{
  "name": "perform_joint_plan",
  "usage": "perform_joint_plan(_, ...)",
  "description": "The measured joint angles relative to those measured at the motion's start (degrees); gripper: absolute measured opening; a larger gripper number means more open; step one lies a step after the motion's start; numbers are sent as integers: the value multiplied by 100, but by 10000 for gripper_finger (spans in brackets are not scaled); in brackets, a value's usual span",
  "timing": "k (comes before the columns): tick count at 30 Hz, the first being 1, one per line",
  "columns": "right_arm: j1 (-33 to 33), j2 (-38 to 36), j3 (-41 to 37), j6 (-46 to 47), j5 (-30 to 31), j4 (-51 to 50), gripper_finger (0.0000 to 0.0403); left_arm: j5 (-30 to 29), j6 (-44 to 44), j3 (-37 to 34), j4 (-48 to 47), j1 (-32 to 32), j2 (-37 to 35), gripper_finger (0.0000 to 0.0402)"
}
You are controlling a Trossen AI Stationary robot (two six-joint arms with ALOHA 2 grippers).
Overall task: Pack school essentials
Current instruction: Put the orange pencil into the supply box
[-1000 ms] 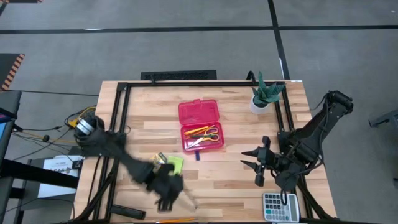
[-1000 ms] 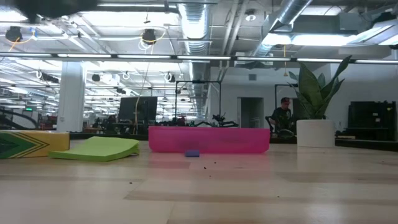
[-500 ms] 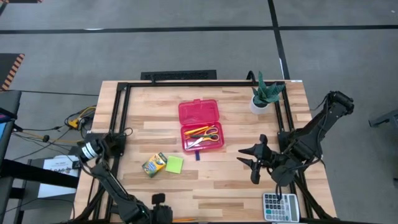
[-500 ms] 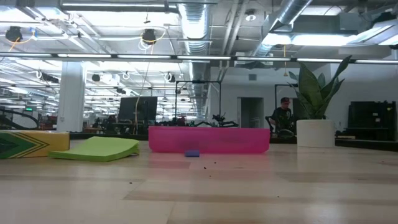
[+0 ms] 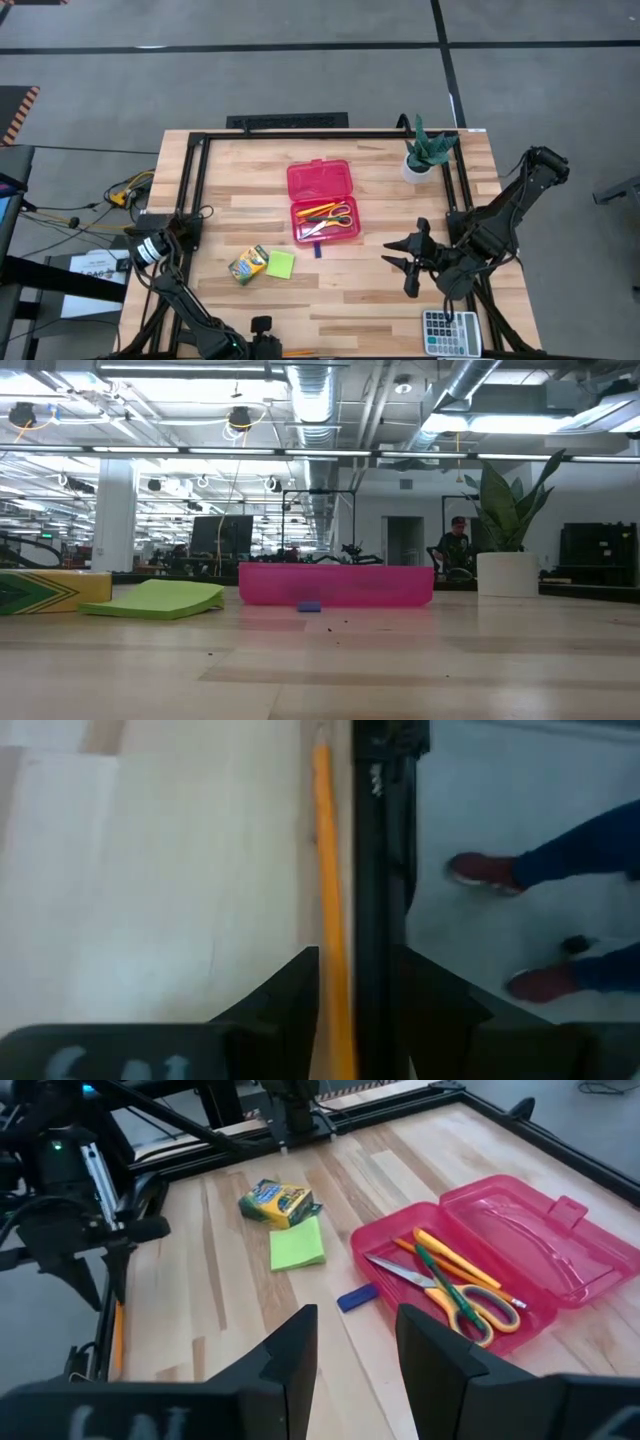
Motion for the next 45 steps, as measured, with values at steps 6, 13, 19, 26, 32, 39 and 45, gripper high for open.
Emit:
perform_joint_plan(6, -7, -2, 0, 4, -2, -25, 142, -114, 3, 2, -454, 61, 104, 116)
perform_joint_plan(13, -26, -2, 2, 103, -13, -124, 145, 75, 54, 31, -411, 114, 235, 116)
perform_joint_plan(19, -26, -2, 2, 105, -13, -129, 139, 417, 255, 24, -567, 308, 240, 49)
perform_joint_plan(26, -26, -2, 2, 111, -13, -129, 138, 779, 316, 32, -698, 581, 228, 14)
perform_joint_plan(32, -26, -2, 2, 102, -11, -132, 135, 968, 391, 13, -737, 835, 100, 6)
perform_joint_plan(39, -24, -2, 2, 101, -11, -231, 137, 532, 750, -46, -1326, 1284, -228, 2)
perform_joint_plan(45, -24, -2, 2, 99, -11, -305, 138, 495, 1215, -24, -1492, 1730, -600, 1)
